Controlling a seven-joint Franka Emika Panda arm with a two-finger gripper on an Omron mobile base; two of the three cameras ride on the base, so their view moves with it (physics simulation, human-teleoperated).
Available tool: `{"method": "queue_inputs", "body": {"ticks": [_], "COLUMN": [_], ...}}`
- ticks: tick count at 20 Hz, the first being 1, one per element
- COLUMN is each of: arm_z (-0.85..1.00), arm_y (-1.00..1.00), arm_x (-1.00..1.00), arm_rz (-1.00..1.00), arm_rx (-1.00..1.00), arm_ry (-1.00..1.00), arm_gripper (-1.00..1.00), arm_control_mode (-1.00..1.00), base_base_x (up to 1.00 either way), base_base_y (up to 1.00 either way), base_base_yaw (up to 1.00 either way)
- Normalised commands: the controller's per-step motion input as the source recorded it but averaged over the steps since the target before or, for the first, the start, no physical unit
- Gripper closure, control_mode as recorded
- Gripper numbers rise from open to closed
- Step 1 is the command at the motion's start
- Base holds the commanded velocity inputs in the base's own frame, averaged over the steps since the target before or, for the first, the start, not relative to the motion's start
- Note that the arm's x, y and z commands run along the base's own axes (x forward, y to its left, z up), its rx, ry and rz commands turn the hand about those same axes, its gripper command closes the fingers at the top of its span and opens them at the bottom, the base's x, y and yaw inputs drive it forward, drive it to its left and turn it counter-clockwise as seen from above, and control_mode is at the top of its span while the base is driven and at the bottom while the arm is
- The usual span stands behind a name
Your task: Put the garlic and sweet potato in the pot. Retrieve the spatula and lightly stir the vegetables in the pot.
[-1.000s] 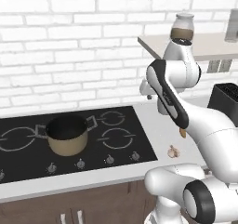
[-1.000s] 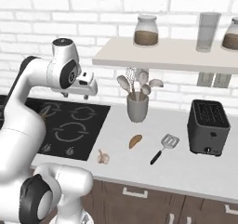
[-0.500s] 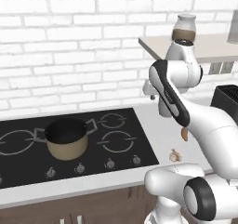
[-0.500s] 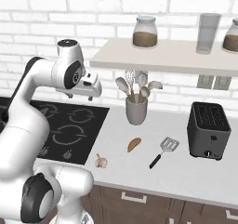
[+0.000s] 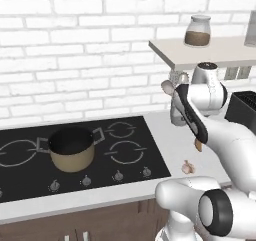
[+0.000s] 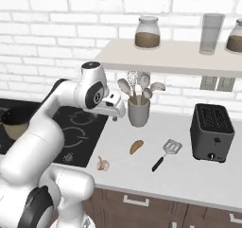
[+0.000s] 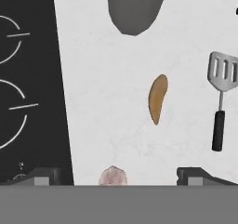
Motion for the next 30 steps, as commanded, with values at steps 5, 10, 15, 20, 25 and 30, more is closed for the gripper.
{"method": "queue_inputs", "body": {"ticks": [5,10,15,20,25,30], "arm_z": [-0.84,-0.62,-0.40,-0.37,-0.28,-0.25], "arm_y": [-0.52,-0.45,-0.40,-0.22,-0.28,-0.31], "arm_x": [0.00,0.17,0.36,0.44,0.43,0.44], "arm_rz": [-0.12,-0.03,0.00,0.00,0.00,0.00], "arm_rx": [-0.13,-0.04,0.00,0.00,0.01,0.07], "arm_ry": [0.00,0.00,0.00,0.00,0.00,0.04], "arm_gripper": [-1.00,-1.00,-1.00,-1.00,-1.00,-1.00], "arm_control_mode": [-1.00,-1.00,-1.00,-1.00,-1.00,-1.00], "base_base_x": [0.00,0.00,0.00,0.00,0.00,0.00], "base_base_y": [0.00,0.00,0.00,0.00,0.00,0.00], "base_base_yaw": [0.00,0.00,0.00,0.00,0.00,0.00]}}
